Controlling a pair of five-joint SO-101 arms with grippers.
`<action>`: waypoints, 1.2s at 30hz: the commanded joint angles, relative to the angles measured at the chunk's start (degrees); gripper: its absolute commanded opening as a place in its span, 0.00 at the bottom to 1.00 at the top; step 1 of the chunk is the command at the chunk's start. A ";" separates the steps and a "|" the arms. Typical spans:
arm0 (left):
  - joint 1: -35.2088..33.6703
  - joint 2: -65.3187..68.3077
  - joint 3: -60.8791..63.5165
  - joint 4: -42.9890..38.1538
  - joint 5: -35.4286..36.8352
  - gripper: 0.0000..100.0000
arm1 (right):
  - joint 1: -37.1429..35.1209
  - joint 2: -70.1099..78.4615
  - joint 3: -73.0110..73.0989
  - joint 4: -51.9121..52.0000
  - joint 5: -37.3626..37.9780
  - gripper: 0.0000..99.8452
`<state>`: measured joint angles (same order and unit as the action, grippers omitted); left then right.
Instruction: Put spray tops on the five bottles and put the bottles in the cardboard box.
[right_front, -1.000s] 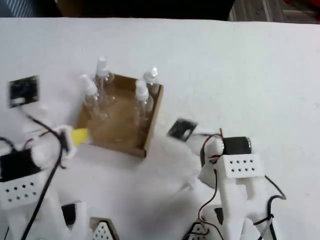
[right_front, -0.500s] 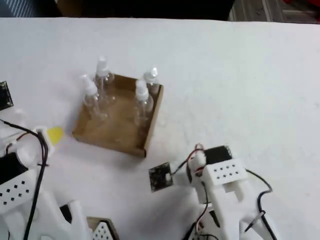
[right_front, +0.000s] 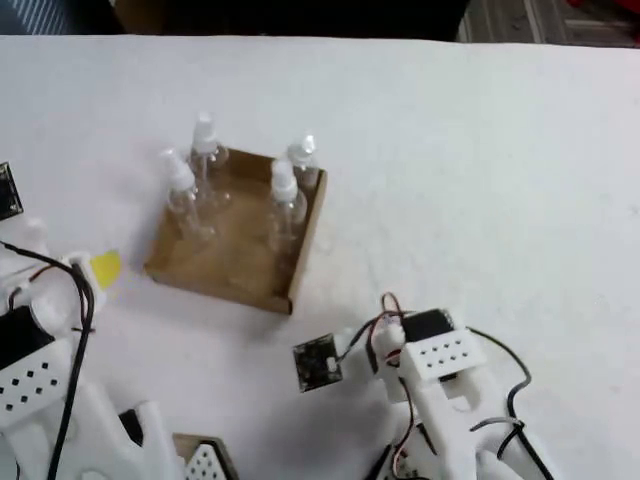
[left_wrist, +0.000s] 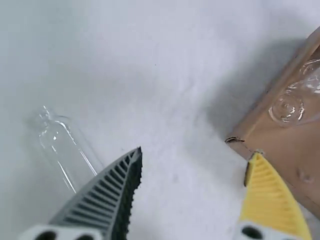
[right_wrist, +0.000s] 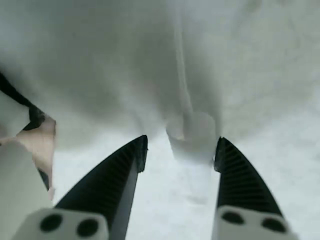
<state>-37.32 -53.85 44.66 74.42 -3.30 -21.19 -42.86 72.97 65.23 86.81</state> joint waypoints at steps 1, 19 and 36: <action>-0.75 -1.19 -0.35 -0.97 -0.44 0.31 | -0.13 0.22 0.09 -2.68 0.26 0.18; -0.75 -1.63 2.73 -1.14 -0.53 0.31 | 29.05 0.40 -24.18 9.80 14.59 0.02; -0.75 -1.63 2.73 -0.88 -0.53 0.31 | 43.65 20.70 -23.38 -10.86 29.19 0.02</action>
<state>-37.32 -53.85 47.91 74.42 -3.30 20.66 -26.51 50.02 58.46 110.46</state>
